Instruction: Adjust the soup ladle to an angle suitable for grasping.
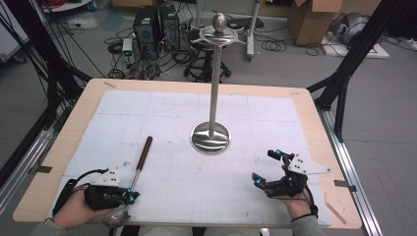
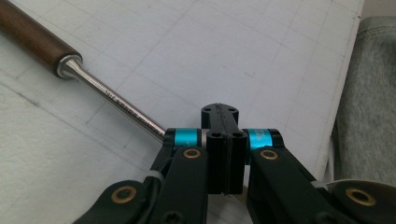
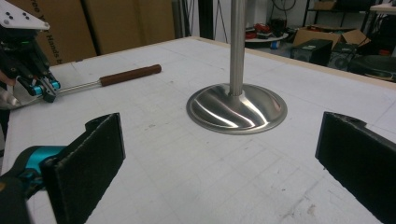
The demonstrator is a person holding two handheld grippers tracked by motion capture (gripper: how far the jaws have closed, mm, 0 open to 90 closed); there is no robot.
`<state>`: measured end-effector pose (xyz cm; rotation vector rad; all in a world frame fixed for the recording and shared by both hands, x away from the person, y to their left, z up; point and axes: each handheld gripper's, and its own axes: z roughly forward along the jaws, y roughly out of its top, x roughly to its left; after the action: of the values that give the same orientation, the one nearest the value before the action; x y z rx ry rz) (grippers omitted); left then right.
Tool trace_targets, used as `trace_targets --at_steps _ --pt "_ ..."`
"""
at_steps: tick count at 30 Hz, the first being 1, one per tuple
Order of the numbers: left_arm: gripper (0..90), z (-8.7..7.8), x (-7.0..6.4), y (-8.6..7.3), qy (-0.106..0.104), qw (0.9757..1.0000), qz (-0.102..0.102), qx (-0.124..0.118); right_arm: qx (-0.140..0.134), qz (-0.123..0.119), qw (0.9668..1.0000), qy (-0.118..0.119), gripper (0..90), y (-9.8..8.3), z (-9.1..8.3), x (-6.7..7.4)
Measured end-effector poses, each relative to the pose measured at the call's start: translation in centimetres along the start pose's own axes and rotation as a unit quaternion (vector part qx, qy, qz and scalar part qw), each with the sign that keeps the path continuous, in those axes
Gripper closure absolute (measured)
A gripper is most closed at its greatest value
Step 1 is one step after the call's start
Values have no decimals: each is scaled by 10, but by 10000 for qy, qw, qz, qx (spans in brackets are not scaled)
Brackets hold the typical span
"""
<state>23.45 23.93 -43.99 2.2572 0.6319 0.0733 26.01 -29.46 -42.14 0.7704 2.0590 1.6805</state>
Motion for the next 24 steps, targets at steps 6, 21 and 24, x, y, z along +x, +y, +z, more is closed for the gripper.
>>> trace_targets --at_steps 6,21,24 --pt "896 -1 1 -1 18 10000 -84 -23 18 -2 10000 14 3 0 1 0" --pt "895 -10 19 -1 857 9936 -559 -483 93 -9 9999 40 3 -1 3 0" --pt "895 -6 21 1 944 9930 -588 -406 115 -14 9999 37 3 -2 3 0"
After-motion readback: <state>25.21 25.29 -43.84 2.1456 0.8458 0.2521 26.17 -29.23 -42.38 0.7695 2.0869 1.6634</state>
